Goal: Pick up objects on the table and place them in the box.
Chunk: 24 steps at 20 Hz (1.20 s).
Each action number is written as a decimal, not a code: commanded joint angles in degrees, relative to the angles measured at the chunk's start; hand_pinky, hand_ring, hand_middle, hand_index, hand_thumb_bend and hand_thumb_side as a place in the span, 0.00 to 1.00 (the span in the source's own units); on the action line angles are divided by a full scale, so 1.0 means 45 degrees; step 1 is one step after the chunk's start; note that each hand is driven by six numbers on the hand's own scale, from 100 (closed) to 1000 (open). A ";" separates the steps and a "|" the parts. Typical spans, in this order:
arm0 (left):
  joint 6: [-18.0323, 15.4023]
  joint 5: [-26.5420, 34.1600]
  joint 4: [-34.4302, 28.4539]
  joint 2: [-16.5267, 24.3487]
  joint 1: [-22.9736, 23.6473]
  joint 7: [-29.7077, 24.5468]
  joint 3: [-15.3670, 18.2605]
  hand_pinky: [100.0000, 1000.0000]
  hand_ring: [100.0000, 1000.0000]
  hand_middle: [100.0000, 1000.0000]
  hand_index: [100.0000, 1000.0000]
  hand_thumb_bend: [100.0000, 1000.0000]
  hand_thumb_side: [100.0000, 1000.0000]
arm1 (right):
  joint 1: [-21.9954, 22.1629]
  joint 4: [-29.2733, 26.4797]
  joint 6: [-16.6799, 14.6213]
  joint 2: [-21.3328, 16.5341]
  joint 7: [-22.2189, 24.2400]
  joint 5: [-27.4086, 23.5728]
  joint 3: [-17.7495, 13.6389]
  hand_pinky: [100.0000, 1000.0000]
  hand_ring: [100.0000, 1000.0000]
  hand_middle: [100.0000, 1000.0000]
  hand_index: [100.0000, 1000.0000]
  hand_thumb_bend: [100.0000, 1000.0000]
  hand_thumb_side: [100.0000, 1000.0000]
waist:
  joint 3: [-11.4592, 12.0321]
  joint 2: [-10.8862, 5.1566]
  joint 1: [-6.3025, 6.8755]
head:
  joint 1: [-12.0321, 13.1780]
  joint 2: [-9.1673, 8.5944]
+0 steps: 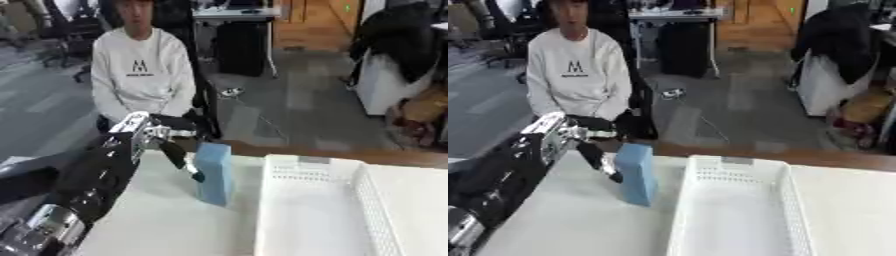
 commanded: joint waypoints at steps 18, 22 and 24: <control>-0.1510 -0.0197 0.0004 0.0292 -0.0248 -0.1504 0.0597 0.75 0.81 0.87 0.93 0.70 0.62 | -0.0579 -0.0201 -0.0009 -0.0527 0.0881 -0.1264 -0.0056 0.13 0.46 0.40 0.48 0.00 0.84 | -0.0335 0.0041 0.0144 | 0.0416 -0.0772; -0.1442 -0.0455 -0.0043 0.0202 -0.0114 -0.0895 0.0581 0.51 0.61 0.75 0.88 0.65 0.57 | -0.0676 -0.0201 -0.0009 -0.0612 0.0990 -0.1516 -0.0090 0.13 0.46 0.40 0.48 0.00 0.83 | -0.0411 0.0051 0.0172 | 0.0575 -0.0730; -0.1508 -0.0699 -0.0165 0.0145 -0.0091 -0.0308 0.0536 0.28 0.42 0.56 0.78 0.43 0.61 | -0.0683 -0.0201 -0.0009 -0.0626 0.1050 -0.1603 -0.0110 0.13 0.46 0.40 0.48 0.00 0.83 | -0.0422 0.0050 0.0175 | 0.0605 -0.0682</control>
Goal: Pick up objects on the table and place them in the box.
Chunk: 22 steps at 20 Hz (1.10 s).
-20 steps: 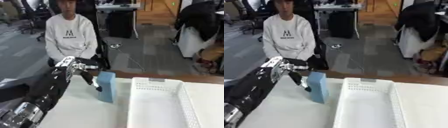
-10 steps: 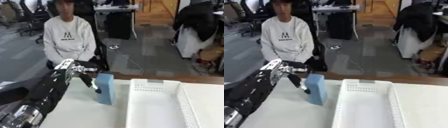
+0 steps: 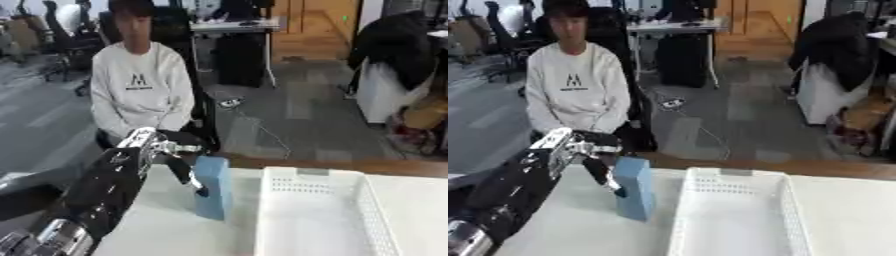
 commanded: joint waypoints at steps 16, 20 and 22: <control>-0.2107 -0.1621 -0.1084 0.0444 -0.0690 0.4484 -0.0096 0.00 0.00 0.00 0.31 0.00 0.79 | 0.0143 -0.0201 0.0000 -0.0079 0.0434 -0.0269 -0.0113 0.13 0.46 0.40 0.48 0.00 0.83 | 0.0209 -0.0228 -0.0061 | 0.0290 0.0236; -0.2467 -0.0404 -0.1562 0.0305 -0.1003 0.5294 -0.0289 0.00 0.00 0.00 0.30 0.00 0.78 | 0.0198 -0.0201 0.0000 -0.0099 0.0403 -0.0227 -0.0095 0.13 0.46 0.41 0.48 0.00 0.83 | 0.0215 -0.0294 -0.0066 | 0.0337 0.0176; -0.2851 0.0370 -0.1743 0.0186 -0.1105 0.5714 -0.0465 0.00 0.00 0.00 0.30 0.00 0.77 | 0.0183 -0.0201 0.0000 -0.0156 0.0356 -0.0244 -0.0096 0.13 0.46 0.41 0.48 0.00 0.83 | 0.0177 -0.0325 -0.0057 | 0.0319 0.0091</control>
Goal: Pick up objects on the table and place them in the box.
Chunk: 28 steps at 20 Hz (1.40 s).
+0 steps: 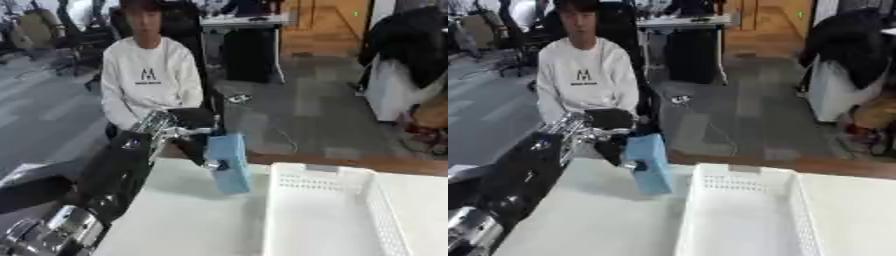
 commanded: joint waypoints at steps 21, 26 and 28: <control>-0.1146 0.4384 -0.2281 -0.0596 -0.0364 -0.3654 -0.2628 0.60 0.73 0.78 0.89 0.65 0.83 | -0.0432 -0.0201 0.0014 -0.0784 0.0118 -0.0873 -0.0061 0.14 0.46 0.41 0.48 0.00 0.83 | -0.0552 -0.0309 0.0172 | -0.0192 -0.0607; -0.1146 0.5037 -0.2259 -0.0654 -0.0334 -0.5142 -0.2446 0.66 0.79 0.83 0.92 0.78 0.83 | -0.0458 -0.0201 0.0014 -0.0798 0.0258 -0.1000 -0.0069 0.14 0.46 0.41 0.48 0.00 0.83 | -0.0564 -0.0305 0.0179 | -0.0278 -0.0706; -0.1146 0.5306 -0.2309 -0.0615 -0.0315 -0.5467 -0.2376 0.69 0.81 0.85 0.93 0.81 0.84 | -0.0470 -0.0201 0.0014 -0.0811 0.0292 -0.1054 -0.0082 0.14 0.46 0.41 0.48 0.00 0.83 | -0.0571 -0.0306 0.0186 | -0.0290 -0.0712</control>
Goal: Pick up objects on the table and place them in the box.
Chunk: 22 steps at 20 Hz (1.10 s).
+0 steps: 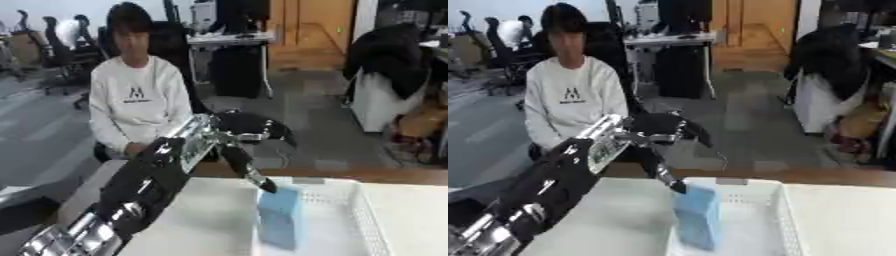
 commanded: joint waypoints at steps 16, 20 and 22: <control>-0.1726 0.5505 -0.3142 0.2380 0.3990 -0.2269 0.1784 0.53 0.67 0.73 0.89 0.60 0.83 | 0.0640 -0.0201 0.0004 0.0655 0.0083 0.0544 -0.0824 0.13 0.46 0.41 0.48 0.00 0.83 | 0.1045 -0.0049 -0.0280 | -0.0980 -0.0387; -0.0674 0.7905 -0.5618 0.2168 0.6731 -0.2254 0.2398 0.45 0.58 0.65 0.85 0.48 0.79 | 0.0959 -0.0201 0.0004 0.1243 -0.0298 0.1019 -0.1438 0.13 0.46 0.40 0.49 0.00 0.83 | 0.1506 0.0047 -0.0472 | -0.1251 -0.0318; 0.0455 0.8899 -0.6980 0.1703 0.7754 -0.2340 0.2791 0.40 0.53 0.60 0.83 0.42 0.79 | 0.1087 -0.0201 0.0004 0.1516 -0.0547 0.1237 -0.1714 0.13 0.46 0.40 0.48 0.00 0.83 | 0.1735 0.0088 -0.0569 | -0.1337 -0.0230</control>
